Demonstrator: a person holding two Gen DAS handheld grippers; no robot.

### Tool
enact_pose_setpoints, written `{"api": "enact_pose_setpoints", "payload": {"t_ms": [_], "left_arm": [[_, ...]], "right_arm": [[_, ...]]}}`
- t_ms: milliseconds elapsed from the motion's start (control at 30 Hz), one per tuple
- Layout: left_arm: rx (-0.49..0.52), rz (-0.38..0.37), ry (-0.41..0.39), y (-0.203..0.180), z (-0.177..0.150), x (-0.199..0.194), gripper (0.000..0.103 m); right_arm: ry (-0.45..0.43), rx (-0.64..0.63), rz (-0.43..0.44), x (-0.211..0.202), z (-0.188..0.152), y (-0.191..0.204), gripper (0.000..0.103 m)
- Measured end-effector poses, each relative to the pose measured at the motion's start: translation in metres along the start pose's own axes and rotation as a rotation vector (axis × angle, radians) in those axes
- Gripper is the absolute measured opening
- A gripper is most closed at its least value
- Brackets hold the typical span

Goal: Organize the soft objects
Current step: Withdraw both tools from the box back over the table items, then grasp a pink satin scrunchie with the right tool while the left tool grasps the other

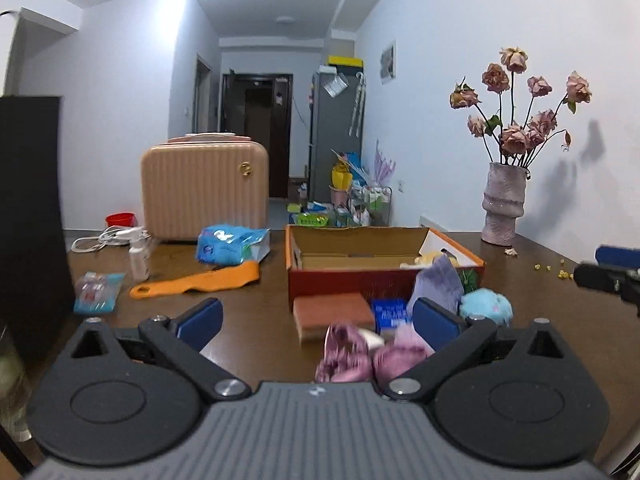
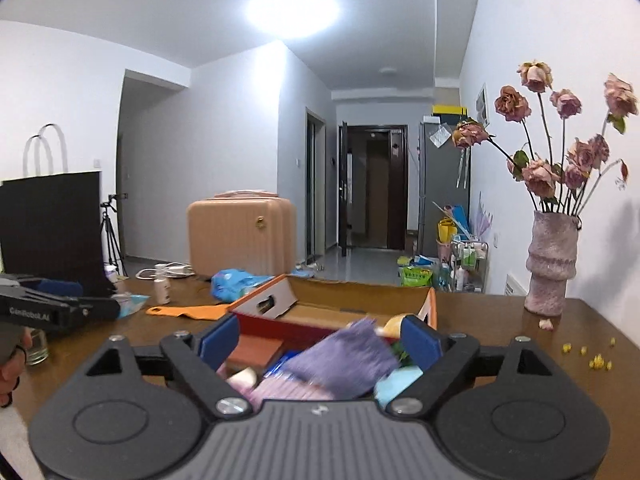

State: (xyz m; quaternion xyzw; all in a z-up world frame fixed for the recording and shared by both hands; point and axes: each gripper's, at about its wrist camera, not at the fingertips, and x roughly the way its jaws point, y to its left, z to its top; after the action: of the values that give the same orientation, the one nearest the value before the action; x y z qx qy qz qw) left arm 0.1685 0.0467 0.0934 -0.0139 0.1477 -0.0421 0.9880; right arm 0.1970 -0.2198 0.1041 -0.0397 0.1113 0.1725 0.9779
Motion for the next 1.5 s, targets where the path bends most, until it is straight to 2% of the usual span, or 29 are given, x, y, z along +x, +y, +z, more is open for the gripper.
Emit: {"api": "enact_pose_setpoints", "payload": {"t_ms": [133,233,333,400,500,567,633,867,967,1133,1167,1267,1367,1433,1467,1500], "left_arm": [[-0.005,0.026,-0.031,-0.005,-0.042,-0.038,0.103],[-0.042,0.040,-0.007,-0.006,-0.068,-0.054,0.103],[-0.017,0.039,0.029,-0.006,-0.078,-0.056,0.103],[-0.015,0.056,0.019,-0.007,-0.077,-0.054,0.103],[-0.032,0.053,0.021,-0.006,-0.075,-0.048,0.103],[-0.021,0.051,0.035,-0.009,-0.078,-0.040,0.103],[-0.011,0.044,0.045,-0.011,-0.079,-0.030,0.103],[0.007,0.037,0.069,-0.012,-0.066,0.022,0.103],[0.014,0.030,0.075,-0.007,-0.053,0.047,0.103],[-0.004,0.017,0.093,0.007,-0.035,0.090,0.103],[-0.017,0.006,0.104,0.010,-0.032,0.100,0.103],[-0.065,-0.050,0.127,0.016,-0.022,0.126,0.102],[-0.121,-0.139,0.201,0.019,-0.014,0.156,0.081],[-0.137,-0.155,0.258,0.018,-0.016,0.169,0.055],[-0.143,-0.161,0.277,0.019,-0.020,0.171,0.050],[-0.150,-0.171,0.289,0.020,-0.024,0.171,0.039]], "right_arm": [[0.004,0.003,0.029,-0.029,-0.041,0.024,0.087],[0.007,0.014,0.049,-0.044,-0.074,0.036,0.086],[0.062,0.021,0.032,-0.046,-0.095,0.042,0.086],[0.068,0.045,0.037,-0.048,-0.101,0.043,0.084],[0.044,0.053,0.063,-0.049,-0.101,0.043,0.065],[0.063,0.079,0.120,-0.043,-0.102,0.044,0.046],[0.117,0.101,0.188,-0.029,-0.103,0.044,0.041],[0.249,0.107,0.311,0.032,-0.096,0.066,0.040],[0.285,0.097,0.259,0.061,-0.088,0.070,0.041],[0.275,0.120,0.058,0.090,-0.076,0.047,0.050],[0.259,0.145,0.055,0.091,-0.073,0.039,0.053],[0.187,0.229,0.145,0.091,-0.062,0.028,0.053],[0.182,0.212,0.153,0.106,-0.055,0.035,0.053],[0.203,0.195,0.134,0.122,-0.054,0.041,0.050],[0.211,0.204,0.134,0.128,-0.055,0.040,0.043],[0.222,0.212,0.145,0.132,-0.056,0.041,0.037]]}}
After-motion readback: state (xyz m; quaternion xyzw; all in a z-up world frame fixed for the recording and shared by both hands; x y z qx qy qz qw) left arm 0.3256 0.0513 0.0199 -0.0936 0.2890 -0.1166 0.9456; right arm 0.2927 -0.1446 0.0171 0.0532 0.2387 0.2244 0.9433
